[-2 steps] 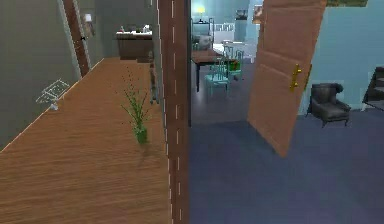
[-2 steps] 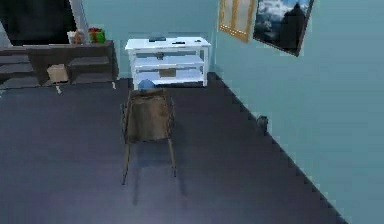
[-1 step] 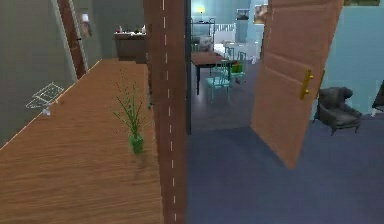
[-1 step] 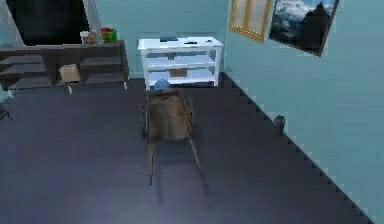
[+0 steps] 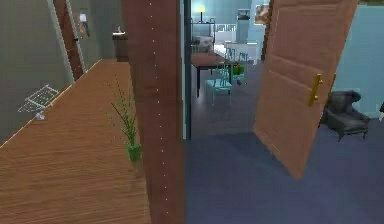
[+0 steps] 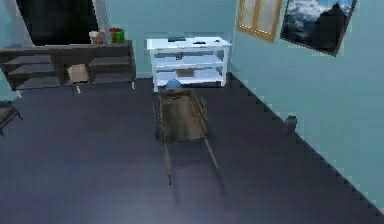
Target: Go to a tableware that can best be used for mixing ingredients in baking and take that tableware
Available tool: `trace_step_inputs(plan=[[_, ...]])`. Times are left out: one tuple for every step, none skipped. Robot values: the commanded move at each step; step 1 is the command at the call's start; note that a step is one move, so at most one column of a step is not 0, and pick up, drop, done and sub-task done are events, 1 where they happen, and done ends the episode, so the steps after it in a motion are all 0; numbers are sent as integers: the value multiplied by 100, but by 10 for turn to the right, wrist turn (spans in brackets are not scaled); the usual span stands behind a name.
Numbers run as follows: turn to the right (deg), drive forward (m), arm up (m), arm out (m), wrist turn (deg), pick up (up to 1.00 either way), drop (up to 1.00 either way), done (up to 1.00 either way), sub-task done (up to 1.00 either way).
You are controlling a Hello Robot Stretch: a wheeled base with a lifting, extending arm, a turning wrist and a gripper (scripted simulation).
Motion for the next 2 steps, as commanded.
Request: trace_step_inputs(plan=[[450,0,0,0,0,0,0,0,0],[450,0,0,0,0,0,0,0,0]])
